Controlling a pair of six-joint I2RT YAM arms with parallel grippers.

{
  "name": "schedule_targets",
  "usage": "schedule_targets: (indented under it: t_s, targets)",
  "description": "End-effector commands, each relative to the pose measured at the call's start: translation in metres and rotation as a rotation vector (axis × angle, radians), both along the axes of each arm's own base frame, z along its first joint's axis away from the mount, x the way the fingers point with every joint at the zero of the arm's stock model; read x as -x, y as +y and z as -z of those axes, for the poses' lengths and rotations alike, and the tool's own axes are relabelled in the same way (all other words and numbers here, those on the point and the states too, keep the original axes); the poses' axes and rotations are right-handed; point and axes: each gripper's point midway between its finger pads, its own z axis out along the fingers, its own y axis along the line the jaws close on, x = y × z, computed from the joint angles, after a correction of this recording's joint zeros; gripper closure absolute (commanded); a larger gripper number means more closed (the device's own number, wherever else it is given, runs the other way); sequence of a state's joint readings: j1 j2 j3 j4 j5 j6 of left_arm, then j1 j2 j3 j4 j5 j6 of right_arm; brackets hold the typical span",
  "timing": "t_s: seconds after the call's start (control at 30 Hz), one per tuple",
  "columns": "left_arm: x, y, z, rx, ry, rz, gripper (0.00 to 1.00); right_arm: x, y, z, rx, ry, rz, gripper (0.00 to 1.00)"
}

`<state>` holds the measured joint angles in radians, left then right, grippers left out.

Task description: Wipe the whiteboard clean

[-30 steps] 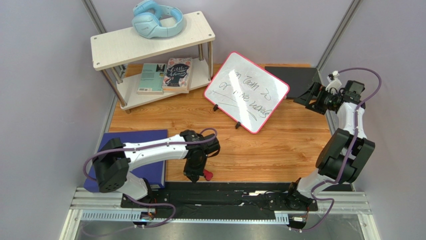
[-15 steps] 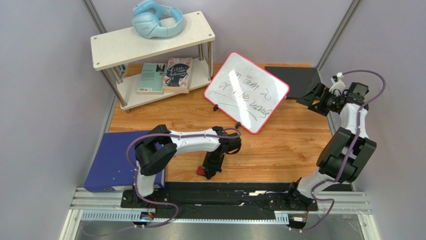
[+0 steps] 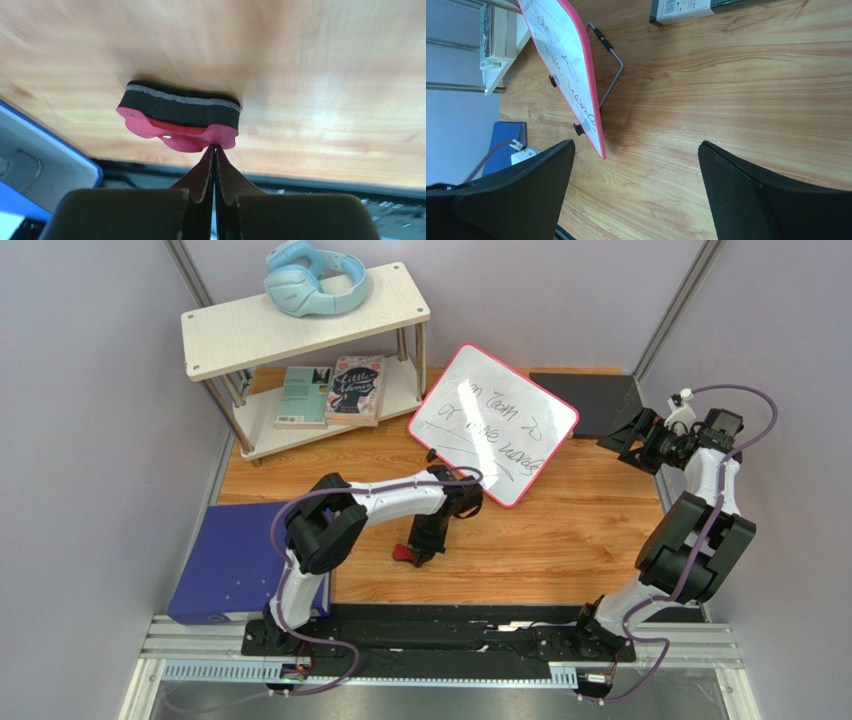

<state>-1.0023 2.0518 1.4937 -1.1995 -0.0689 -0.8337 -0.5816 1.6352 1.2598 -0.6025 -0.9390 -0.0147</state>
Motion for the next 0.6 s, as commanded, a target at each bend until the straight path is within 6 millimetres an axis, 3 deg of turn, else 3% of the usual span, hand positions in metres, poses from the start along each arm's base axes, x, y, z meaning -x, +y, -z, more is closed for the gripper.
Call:
schedule_targets:
  t_s: [0.0,0.17,0.33,0.43,0.47,0.57]
  targets:
    - [-0.062,-0.015,-0.004,0.078,-0.161,-0.012,1.00,-0.003,0.000,-0.006,-0.015,-0.027,-0.015,0.01]
    - [-0.106,-0.023,-0.036,0.147,-0.287,-0.049,1.00,-0.002,0.002,-0.005,-0.021,-0.025,-0.018,0.01]
    - [-0.116,-0.034,-0.082,0.283,-0.408,-0.037,1.00,-0.001,0.003,-0.004,-0.023,-0.025,-0.024,0.01]
    - [-0.119,-0.019,-0.106,0.295,-0.491,-0.024,1.00,0.000,0.003,-0.004,-0.024,-0.023,-0.026,0.01]
    - [-0.119,-0.005,-0.111,0.257,-0.515,-0.023,1.00,0.000,0.003,-0.003,-0.024,-0.023,-0.026,0.01]
    - [-0.122,0.035,-0.103,0.112,-0.486,-0.034,1.00,0.000,0.003,-0.002,-0.027,-0.021,-0.029,0.01]
